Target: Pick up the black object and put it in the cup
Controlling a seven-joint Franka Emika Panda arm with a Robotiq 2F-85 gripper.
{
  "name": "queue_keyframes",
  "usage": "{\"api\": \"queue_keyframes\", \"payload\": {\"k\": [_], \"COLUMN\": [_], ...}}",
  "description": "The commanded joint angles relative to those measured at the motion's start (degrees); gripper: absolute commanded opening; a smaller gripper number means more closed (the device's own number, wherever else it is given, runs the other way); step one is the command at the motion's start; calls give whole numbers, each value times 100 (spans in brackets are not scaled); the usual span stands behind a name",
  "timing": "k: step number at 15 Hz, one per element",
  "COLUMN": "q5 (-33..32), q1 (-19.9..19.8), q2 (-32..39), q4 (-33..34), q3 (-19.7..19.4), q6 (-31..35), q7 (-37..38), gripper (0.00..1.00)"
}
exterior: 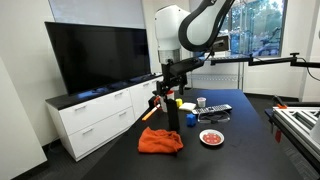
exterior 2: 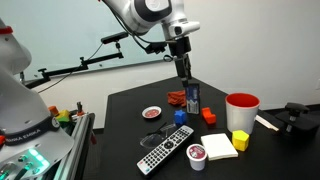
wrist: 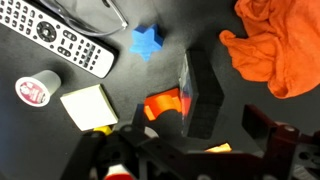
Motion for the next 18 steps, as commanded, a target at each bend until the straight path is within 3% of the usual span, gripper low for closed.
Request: {"api": "queue_keyframes", "payload": {"k": [1, 11, 12, 14, 18], "q5": [-62, 29, 41, 37, 29], "q1": [131, 282, 292, 321, 377], "q2": [78, 498, 546, 598, 633], "q4": [108, 175, 180, 189, 215], "q3": [-167, -385, -398, -437, -524], "q6": [270, 550, 569, 612, 648], "q7": [338, 533, 518, 513, 511], "gripper": [100, 98, 75, 70, 37]}}
